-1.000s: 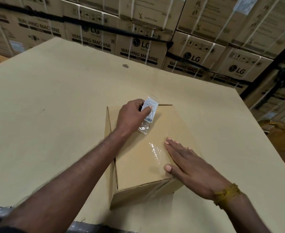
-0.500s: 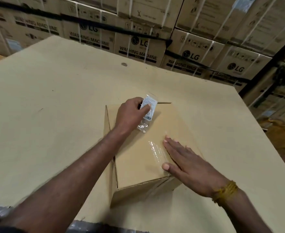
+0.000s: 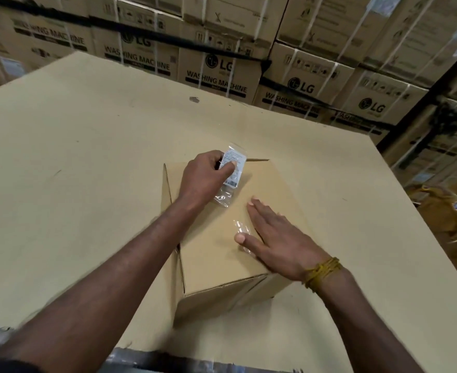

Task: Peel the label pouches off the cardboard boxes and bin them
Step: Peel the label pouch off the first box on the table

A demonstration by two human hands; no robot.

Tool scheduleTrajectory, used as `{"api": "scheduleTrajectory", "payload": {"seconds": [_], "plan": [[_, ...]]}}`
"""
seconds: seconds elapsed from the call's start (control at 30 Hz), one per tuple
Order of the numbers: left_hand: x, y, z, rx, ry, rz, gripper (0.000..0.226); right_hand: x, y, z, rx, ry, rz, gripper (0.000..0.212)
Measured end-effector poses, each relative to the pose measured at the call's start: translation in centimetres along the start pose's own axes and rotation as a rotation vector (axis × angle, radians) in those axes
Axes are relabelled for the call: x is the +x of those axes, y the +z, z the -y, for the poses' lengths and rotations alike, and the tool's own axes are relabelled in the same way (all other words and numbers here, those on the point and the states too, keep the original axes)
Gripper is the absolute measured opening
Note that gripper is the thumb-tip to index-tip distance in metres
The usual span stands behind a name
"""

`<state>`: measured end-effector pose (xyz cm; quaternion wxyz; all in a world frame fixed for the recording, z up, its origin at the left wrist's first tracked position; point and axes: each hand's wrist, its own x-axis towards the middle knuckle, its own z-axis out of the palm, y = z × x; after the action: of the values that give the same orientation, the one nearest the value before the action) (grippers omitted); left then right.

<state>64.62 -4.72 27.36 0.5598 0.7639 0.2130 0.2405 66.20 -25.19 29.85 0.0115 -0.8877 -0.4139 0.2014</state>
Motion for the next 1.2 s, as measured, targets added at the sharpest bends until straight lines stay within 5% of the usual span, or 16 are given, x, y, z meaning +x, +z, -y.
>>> {"api": "scheduleTrajectory", "payload": {"seconds": [0.57, 0.8, 1.0, 1.2], "plan": [[-0.1, 0.5, -0.3, 0.126, 0.031, -0.026, 0.017, 3.3, -1.7, -0.2, -0.043, 0.113, -0.027, 0.081], [-0.2, 0.4, -0.4, 0.144, 0.041, -0.032, 0.017, -1.7, 0.5, 0.5, -0.083, 0.112, -0.029, 0.091], [-0.3, 0.5, -0.5, 0.134, 0.045, -0.029, 0.016, 2.6, -1.1, -0.3, -0.073, 0.128, -0.065, 0.076], [-0.4, 0.4, -0.3, 0.094, 0.037, -0.032, 0.015, -1.8, 0.8, 1.1, -0.096, 0.098, -0.049, 0.087]]}}
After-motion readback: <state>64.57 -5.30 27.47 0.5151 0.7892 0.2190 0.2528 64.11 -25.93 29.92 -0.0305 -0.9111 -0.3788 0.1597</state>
